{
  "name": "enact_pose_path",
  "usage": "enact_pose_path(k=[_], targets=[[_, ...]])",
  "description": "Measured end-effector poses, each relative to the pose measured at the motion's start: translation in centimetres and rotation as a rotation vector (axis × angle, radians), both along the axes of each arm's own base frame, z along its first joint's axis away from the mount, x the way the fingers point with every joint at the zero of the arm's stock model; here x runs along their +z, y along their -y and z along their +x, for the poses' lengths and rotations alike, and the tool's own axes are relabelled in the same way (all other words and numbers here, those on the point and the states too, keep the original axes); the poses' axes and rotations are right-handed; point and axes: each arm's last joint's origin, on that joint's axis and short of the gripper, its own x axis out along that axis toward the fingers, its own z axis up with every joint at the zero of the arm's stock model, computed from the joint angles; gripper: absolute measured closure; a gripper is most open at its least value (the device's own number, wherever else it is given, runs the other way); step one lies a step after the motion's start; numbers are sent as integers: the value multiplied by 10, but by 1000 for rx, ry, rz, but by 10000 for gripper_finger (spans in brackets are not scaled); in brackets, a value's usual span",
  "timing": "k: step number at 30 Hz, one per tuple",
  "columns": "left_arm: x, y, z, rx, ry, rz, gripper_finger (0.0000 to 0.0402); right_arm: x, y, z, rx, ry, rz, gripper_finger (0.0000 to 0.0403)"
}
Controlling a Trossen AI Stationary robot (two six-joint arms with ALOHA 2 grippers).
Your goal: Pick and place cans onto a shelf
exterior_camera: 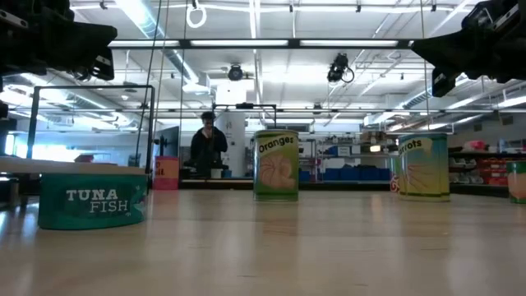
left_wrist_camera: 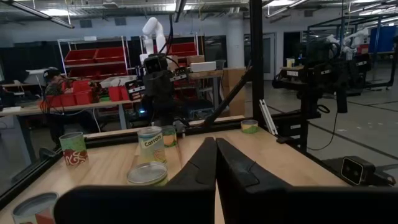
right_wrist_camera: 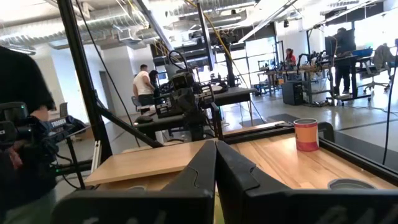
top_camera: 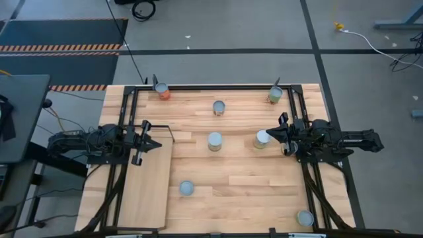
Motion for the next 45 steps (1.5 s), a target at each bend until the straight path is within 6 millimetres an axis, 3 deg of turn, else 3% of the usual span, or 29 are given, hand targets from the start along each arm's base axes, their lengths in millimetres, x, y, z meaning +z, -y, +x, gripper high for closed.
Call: enact_pose_path(k=[5,10,14,23,35,40,45], targets=[[3,-2,0,77,29,-7,395,0,0,0,0,0,0,389],[11,-3,-2,19,12,-429,395,0,0,0,0,0,0,389],[21,-3,2,23,-142,-553,395,0,0,0,0,-1,0,389],[81,-4,37,99,-237,-493,395,0,0,0,0,3,0,389],[184,-2,68,20,-154,-705,395,1,0,0,0,6,0,389],[207,-11,82,129,-267,-768,395,1,0,0,0,6,0,389],[218,-43,88,338,-463,-737,395,1,0,0,0,6,0,389]])
